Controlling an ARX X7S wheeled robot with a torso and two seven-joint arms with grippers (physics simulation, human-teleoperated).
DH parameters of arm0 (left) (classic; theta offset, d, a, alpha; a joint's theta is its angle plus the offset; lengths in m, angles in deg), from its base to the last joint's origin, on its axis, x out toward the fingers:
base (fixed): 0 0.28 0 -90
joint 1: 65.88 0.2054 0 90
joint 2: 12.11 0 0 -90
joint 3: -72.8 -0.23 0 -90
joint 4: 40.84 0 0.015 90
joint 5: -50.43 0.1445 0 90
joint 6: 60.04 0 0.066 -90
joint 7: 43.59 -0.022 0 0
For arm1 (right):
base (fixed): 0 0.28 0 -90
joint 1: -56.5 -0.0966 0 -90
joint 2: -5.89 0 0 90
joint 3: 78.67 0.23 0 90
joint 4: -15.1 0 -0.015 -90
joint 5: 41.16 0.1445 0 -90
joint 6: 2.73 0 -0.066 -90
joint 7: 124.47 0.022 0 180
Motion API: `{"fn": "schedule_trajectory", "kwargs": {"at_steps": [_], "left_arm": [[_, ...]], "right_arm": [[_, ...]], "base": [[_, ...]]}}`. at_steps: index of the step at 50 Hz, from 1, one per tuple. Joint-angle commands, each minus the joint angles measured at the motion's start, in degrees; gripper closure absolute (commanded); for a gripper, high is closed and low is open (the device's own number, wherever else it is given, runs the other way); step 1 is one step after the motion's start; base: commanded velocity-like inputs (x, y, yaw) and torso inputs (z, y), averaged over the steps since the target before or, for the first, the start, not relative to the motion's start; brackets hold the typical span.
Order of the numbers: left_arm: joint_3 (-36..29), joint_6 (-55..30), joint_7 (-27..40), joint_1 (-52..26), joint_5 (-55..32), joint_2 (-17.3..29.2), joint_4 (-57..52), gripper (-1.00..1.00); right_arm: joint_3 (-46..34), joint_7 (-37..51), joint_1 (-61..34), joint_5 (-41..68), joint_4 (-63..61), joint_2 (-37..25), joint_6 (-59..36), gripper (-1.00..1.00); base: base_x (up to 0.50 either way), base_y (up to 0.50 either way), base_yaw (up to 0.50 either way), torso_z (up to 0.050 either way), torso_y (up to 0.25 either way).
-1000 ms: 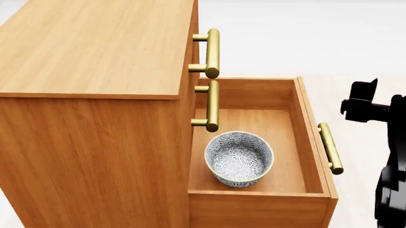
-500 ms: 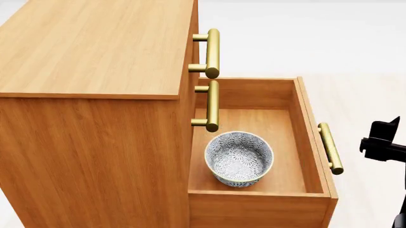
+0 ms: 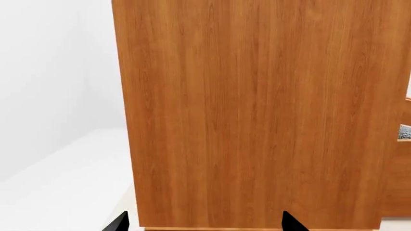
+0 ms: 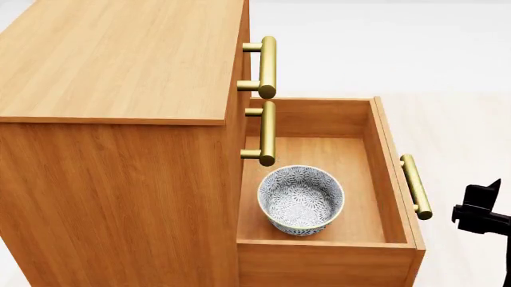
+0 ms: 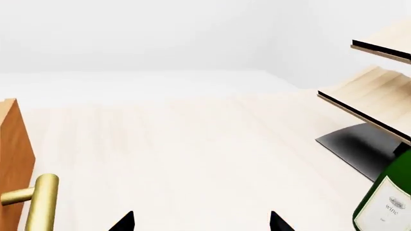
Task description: Put the bowl in the bottom drawer of the cabinet and close it.
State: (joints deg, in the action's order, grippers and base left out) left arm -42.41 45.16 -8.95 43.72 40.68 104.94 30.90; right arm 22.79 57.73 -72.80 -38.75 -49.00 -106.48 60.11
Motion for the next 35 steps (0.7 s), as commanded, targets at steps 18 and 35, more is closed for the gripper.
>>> {"fn": "schedule_trajectory", "kwargs": {"at_steps": [18, 35], "left_arm": [[-0.5, -1.4, 0.1, -0.3, 0.4, 0.3, -0.3, -1.0], [-0.2, 0.3, 0.1, -0.1, -0.3, 0.2, -0.1, -1.0]], "right_arm": [[-0.9, 1.0, 2.3, -1.1, 7.4, 0.1, 5.8, -1.0], [-2.8, 1.8, 3.2, -2.9, 10.2, 0.3, 10.2, -1.0]], "base": [[0.0, 0.0, 0.0, 0.0, 0.0], [0.0, 0.0, 0.0, 0.0, 0.0]]}}
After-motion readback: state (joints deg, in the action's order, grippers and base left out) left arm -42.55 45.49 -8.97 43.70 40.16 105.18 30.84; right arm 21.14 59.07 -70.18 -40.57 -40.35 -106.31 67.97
